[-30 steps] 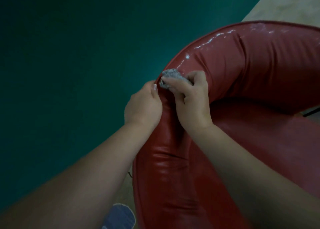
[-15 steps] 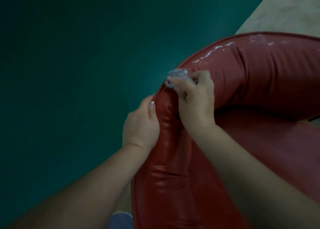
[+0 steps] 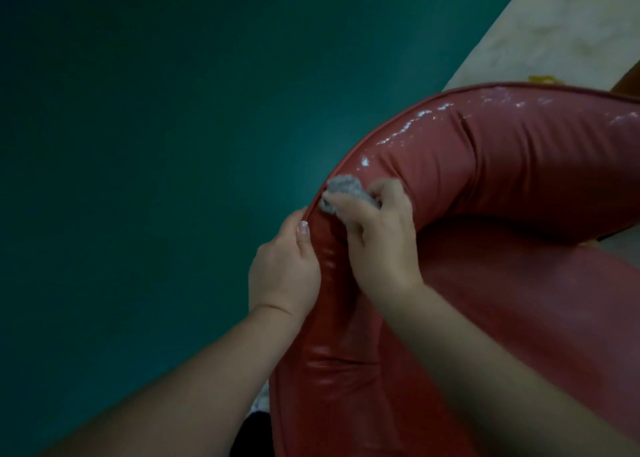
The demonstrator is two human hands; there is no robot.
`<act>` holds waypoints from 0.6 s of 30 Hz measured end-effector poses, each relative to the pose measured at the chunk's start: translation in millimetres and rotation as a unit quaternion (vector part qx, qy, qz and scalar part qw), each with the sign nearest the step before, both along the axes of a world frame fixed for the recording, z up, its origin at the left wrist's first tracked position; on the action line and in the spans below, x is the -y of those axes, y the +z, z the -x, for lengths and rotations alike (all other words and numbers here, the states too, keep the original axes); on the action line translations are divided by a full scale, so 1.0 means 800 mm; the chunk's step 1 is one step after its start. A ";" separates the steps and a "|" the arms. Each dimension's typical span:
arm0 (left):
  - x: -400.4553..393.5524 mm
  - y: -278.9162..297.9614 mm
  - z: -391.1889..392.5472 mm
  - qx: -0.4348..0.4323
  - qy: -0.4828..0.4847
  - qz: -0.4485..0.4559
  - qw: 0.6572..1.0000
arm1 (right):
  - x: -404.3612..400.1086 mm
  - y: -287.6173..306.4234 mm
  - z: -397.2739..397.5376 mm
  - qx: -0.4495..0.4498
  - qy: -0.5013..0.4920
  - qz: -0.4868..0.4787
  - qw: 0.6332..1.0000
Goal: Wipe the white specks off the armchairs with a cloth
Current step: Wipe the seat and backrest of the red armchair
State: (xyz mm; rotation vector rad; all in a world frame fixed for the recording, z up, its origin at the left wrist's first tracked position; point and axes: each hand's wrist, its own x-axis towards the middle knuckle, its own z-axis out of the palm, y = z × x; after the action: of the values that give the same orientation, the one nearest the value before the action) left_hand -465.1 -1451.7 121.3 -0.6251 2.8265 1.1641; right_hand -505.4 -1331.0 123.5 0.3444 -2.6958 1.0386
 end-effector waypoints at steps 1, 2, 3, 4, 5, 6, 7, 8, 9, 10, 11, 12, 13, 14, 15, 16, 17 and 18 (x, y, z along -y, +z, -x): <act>0.000 0.000 0.001 0.000 -0.002 -0.003 1.000 | 0.000 -0.001 -0.013 0.004 0.008 0.007 1.000; 0.001 0.000 0.002 -0.001 -0.003 -0.007 1.000 | -0.001 -0.002 -0.018 0.010 0.014 0.008 1.000; 0.001 0.000 0.004 0.001 -0.003 -0.013 1.000 | -0.001 -0.001 -0.014 0.013 0.017 0.002 1.000; 0.002 -0.001 0.005 0.005 -0.003 -0.020 1.000 | -0.002 0.001 -0.002 0.012 0.015 -0.012 1.000; 0.002 -0.001 0.006 0.009 -0.005 -0.030 0.999 | -0.001 0.005 0.012 0.008 0.005 -0.028 1.000; 0.002 -0.001 0.007 0.010 -0.010 -0.041 0.999 | 0.000 0.010 0.029 0.002 -0.014 -0.040 0.999; 0.003 -0.001 0.008 0.010 -0.017 -0.054 0.998 | 0.001 0.013 0.044 0.002 -0.038 -0.043 0.998; 0.004 -0.002 0.008 0.013 -0.023 -0.064 0.998 | 0.003 0.016 0.054 0.010 -0.064 -0.033 0.997; 0.007 -0.003 0.010 0.018 -0.031 -0.071 0.997 | 0.005 0.016 0.059 0.017 -0.084 -0.020 0.996; 0.011 -0.005 0.015 0.024 -0.046 -0.073 0.996 | 0.009 0.015 0.056 0.016 -0.099 -0.016 0.995; 0.015 -0.006 0.021 0.030 -0.067 -0.073 0.995 | 0.013 0.013 0.047 0.012 -0.112 -0.019 0.993; 0.019 -0.007 0.031 0.034 -0.090 -0.075 0.993 | 0.016 0.010 0.032 0.009 -0.122 -0.016 0.992; 0.022 -0.007 0.043 0.034 -0.112 -0.082 0.990 | 0.019 0.007 0.016 0.004 -0.128 -0.005 0.992; 0.023 -0.006 0.057 0.032 -0.132 -0.090 0.987 | 0.022 0.006 0.001 0.004 -0.132 0.007 0.991; 0.023 -0.005 0.071 0.031 -0.148 -0.099 0.984 | 0.025 0.005 -0.011 0.008 -0.134 0.014 0.991; 0.020 -0.004 0.084 0.032 -0.158 -0.104 0.981 | 0.027 0.005 -0.016 0.015 -0.137 0.016 0.990; 0.018 -0.004 0.093 0.032 -0.162 -0.106 0.981 | 0.027 0.006 -0.015 0.019 -0.137 0.013 0.990; 0.015 -0.005 0.099 0.027 -0.162 -0.106 0.981 | 0.026 0.008 -0.006 0.018 -0.136 0.003 0.991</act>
State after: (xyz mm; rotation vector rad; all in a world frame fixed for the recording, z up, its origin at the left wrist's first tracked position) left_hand -544.6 -1463.4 117.0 -0.1717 2.5786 1.3323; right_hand -500.7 -1351.6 129.9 -0.0438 -2.6733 0.9810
